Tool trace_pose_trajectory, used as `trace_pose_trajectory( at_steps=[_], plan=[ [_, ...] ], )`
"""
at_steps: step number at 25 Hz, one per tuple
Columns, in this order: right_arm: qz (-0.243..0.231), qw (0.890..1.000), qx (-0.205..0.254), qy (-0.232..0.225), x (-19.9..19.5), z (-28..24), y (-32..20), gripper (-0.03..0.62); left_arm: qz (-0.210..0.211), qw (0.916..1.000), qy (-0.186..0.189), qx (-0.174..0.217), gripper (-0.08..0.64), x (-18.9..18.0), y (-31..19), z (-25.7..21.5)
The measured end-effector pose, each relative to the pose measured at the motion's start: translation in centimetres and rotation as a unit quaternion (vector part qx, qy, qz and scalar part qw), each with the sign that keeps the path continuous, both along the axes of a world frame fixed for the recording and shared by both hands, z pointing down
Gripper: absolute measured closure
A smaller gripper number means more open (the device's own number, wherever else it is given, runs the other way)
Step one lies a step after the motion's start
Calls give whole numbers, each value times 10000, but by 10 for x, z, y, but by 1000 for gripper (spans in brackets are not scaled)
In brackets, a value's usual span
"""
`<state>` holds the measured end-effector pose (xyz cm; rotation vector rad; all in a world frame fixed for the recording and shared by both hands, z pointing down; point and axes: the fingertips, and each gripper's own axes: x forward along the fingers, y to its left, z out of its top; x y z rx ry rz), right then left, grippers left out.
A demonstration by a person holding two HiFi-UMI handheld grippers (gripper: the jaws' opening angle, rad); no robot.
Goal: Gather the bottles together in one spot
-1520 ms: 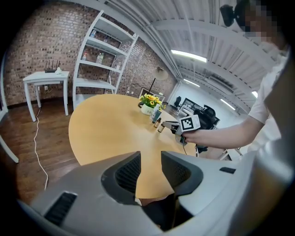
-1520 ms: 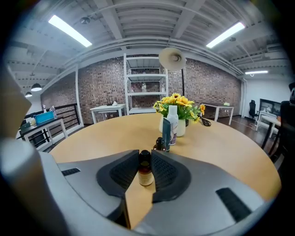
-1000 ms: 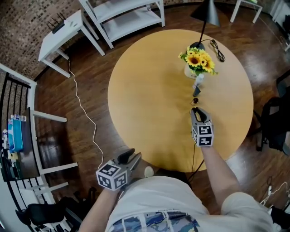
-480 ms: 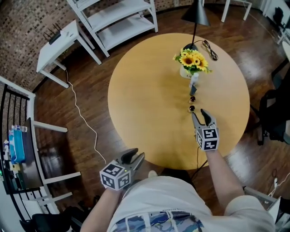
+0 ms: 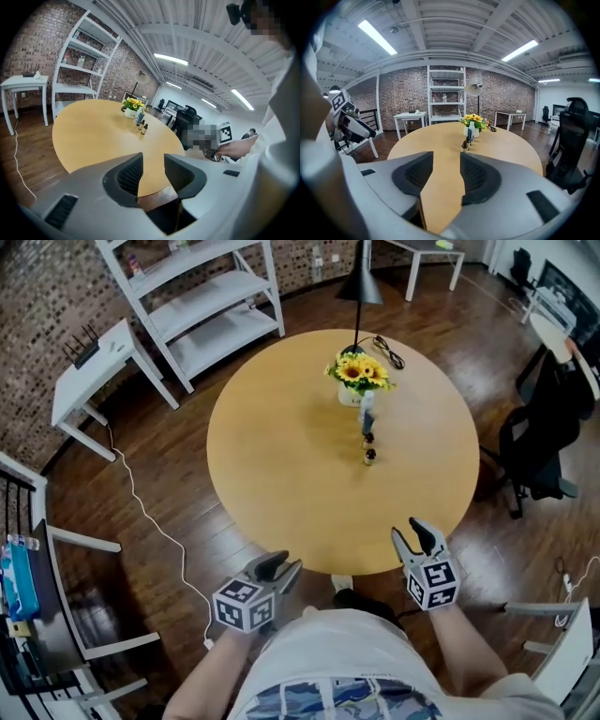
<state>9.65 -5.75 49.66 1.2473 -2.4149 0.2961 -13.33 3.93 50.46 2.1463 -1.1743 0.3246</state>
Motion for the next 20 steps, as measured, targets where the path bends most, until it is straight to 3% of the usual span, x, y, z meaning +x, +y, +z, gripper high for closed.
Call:
trace_pose_trajectory(
  at_steps=[3,9,20],
  plan=[
    [110,9998,109,143,3,-16,50,387,-74,9993,321,171,433,-1,15,-3],
    [224,9997,-53,126,-10,-24,126,402,90,9989,-434,149,451,-16,52,12],
    [500,9969,-488,-373,-12,-26,181,402,225,9983,-469,245,440,-25,104,-4]
  ],
)
